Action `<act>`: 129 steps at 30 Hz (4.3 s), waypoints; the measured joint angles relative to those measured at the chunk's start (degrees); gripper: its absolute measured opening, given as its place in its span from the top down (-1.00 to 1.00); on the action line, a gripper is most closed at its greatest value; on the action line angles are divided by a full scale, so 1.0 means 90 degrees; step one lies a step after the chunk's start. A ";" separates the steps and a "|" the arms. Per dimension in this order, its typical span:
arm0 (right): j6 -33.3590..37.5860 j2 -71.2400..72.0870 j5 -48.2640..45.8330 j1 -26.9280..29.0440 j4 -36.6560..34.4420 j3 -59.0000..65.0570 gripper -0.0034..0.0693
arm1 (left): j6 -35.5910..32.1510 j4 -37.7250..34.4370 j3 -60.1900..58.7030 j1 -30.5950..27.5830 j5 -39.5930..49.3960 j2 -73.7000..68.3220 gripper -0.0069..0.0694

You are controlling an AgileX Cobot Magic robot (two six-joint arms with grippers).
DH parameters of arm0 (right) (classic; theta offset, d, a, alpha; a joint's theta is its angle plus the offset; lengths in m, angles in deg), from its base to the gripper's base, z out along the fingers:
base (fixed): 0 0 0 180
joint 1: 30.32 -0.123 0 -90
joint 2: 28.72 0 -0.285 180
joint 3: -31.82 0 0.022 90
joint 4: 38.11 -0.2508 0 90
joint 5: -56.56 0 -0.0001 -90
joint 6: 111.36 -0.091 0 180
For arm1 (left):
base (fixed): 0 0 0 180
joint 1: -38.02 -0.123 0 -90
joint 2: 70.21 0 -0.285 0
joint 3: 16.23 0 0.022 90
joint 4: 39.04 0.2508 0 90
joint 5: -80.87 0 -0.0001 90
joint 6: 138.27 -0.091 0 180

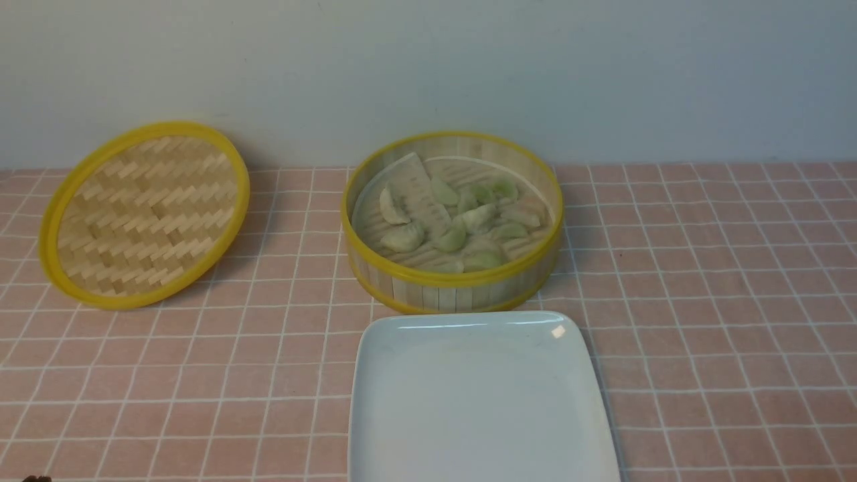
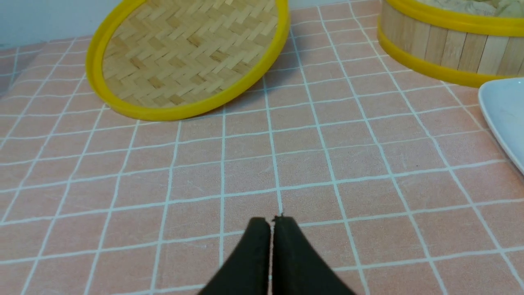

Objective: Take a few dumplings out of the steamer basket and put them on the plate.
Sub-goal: Use the left arm to grab a dumpling from the steamer, then use the left arm to put the dumpling into the plate

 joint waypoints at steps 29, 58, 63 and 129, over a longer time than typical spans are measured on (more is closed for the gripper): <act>-0.0434 0.0000 0.0985 -0.0006 -0.1125 0.0050 0.93 | 0.1987 -0.2674 0.1992 0.0000 -0.2707 -0.0783 0.83; 0.0235 -0.4323 -0.4503 -0.0574 -0.1857 -0.5198 0.93 | -0.2638 -0.2703 0.9459 0.1225 0.3660 -1.0907 0.83; 0.0736 -0.5302 -0.4981 -0.0576 -0.1857 -0.5677 0.93 | -0.2724 -0.2398 1.0631 0.1512 0.3660 -1.2020 0.83; 0.1185 -0.5782 -0.4513 -0.0576 -0.2530 -0.5744 0.93 | -0.1277 -0.1521 1.0602 0.3811 0.5325 -1.3218 -0.10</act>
